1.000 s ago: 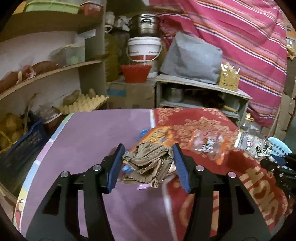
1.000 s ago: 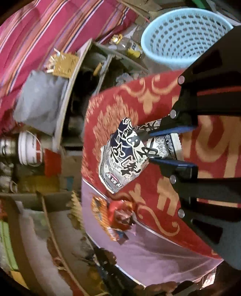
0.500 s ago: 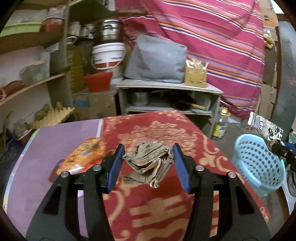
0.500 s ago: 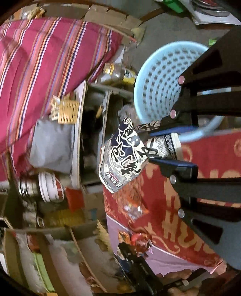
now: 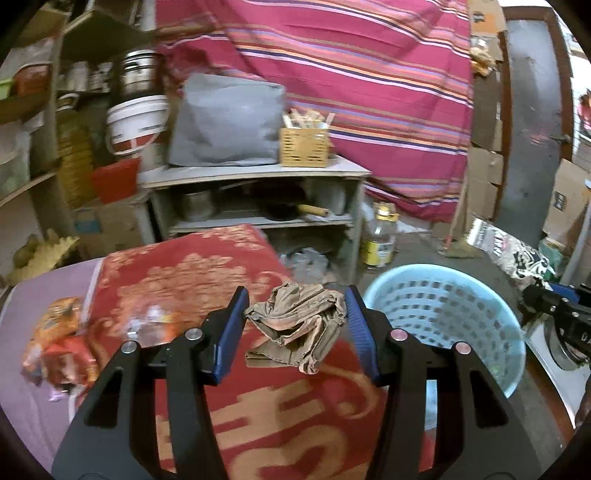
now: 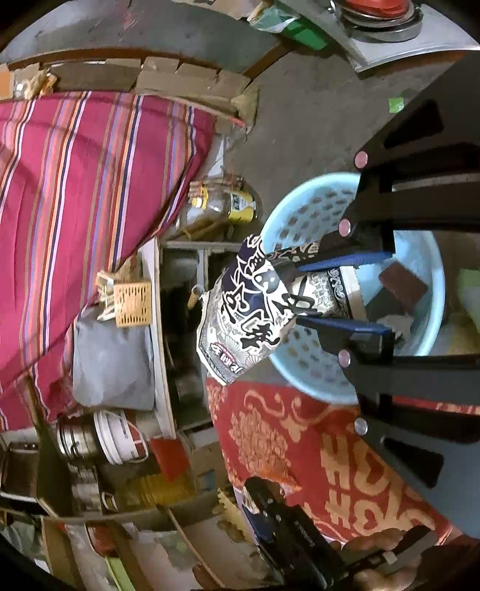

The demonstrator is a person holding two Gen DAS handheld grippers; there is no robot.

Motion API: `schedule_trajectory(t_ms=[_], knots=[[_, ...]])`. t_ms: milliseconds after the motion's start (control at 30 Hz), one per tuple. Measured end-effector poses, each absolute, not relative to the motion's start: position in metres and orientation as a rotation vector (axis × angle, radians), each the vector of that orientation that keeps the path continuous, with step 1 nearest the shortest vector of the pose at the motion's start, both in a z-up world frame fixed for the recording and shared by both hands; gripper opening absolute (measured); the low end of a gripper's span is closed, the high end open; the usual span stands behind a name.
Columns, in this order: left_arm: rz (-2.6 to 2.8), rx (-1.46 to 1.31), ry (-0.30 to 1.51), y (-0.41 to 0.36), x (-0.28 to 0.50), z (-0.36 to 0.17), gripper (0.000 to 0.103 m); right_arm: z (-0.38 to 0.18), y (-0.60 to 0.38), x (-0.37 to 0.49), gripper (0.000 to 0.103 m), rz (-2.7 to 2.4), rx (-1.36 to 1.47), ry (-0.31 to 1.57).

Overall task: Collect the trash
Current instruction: 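Carry cloth and snack bag over the blue basket and open both tools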

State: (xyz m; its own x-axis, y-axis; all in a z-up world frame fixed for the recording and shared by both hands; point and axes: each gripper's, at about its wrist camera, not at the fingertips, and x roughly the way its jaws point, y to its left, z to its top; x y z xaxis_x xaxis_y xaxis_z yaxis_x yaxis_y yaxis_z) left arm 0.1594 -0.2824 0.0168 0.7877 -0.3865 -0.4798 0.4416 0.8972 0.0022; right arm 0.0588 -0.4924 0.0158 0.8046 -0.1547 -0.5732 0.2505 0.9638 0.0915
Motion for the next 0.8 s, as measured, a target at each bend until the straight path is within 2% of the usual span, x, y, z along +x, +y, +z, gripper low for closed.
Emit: schedule_trajectory(t_ms=[500,633,800], knots=[[-0.587,0.135,0.547,-0.372,0.164,-0.008,0.054,0.003,-0.541,0.052,0.024,-0.284,0.236,0.612],[-0.563,0.132,0.534,-0.371,0.162,-0.005,0.077,0.002,-0.542,0.054,0.024,-0.286,0.238,0.617],[-0.498,0.122,0.494,-0.349,0.160,0.008,0.090,0.000,-0.535,0.058,0.024,-0.275,0.242,0.625]])
